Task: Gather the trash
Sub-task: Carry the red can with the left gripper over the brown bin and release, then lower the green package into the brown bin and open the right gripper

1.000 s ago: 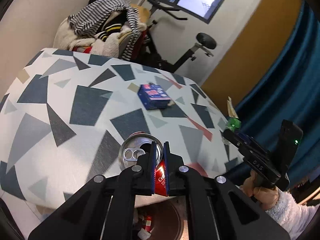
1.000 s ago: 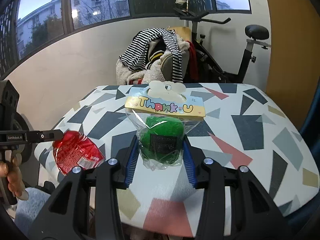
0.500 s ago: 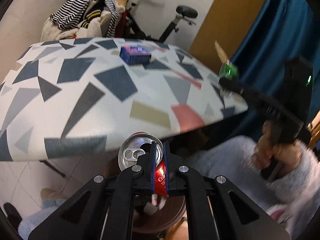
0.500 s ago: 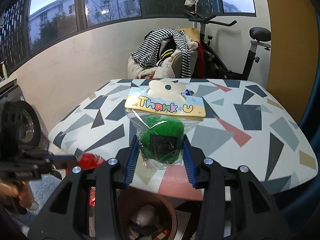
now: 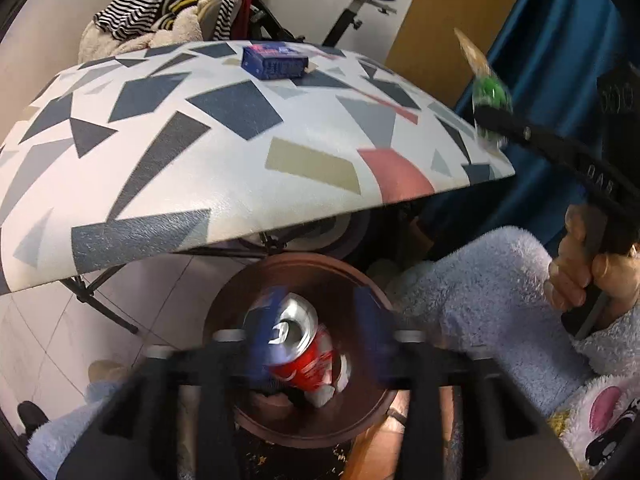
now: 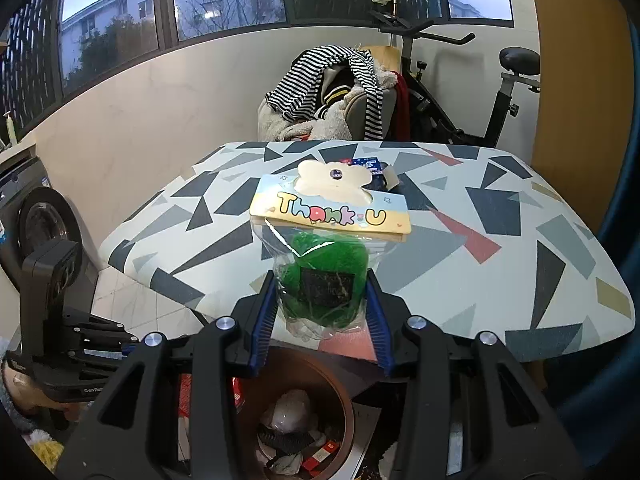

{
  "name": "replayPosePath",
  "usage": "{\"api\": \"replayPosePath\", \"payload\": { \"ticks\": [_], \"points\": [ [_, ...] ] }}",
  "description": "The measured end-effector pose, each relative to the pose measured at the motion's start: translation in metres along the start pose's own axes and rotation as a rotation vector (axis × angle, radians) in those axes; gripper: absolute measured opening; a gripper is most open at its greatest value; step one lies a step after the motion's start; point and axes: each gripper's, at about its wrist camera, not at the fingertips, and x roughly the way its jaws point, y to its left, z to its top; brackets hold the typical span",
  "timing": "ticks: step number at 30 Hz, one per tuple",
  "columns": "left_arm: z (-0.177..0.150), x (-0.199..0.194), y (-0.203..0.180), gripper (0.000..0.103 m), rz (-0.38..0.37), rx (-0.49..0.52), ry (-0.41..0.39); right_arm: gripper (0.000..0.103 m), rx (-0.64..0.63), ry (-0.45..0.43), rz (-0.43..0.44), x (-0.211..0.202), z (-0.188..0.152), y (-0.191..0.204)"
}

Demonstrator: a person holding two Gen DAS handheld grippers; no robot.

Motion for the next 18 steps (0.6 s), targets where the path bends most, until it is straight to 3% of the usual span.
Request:
{"api": "replayPosePath", "payload": {
  "ticks": [5, 13, 18],
  "points": [
    [0.008, -0.021, 0.003, 0.059, 0.051, -0.020, -0.075, 0.043, 0.005, 0.011, -0.006, 0.001, -0.004, 0.000],
    [0.015, -0.066, 0.009, 0.095, 0.132, -0.088, -0.226, 0.044, -0.012, 0.051, -0.011, 0.011, -0.019, 0.003],
    [0.014, -0.082, 0.010, 0.097, 0.188, -0.104, -0.270, 0.044, -0.044, 0.096, -0.002, 0.022, -0.033, 0.014]
  ]
}}
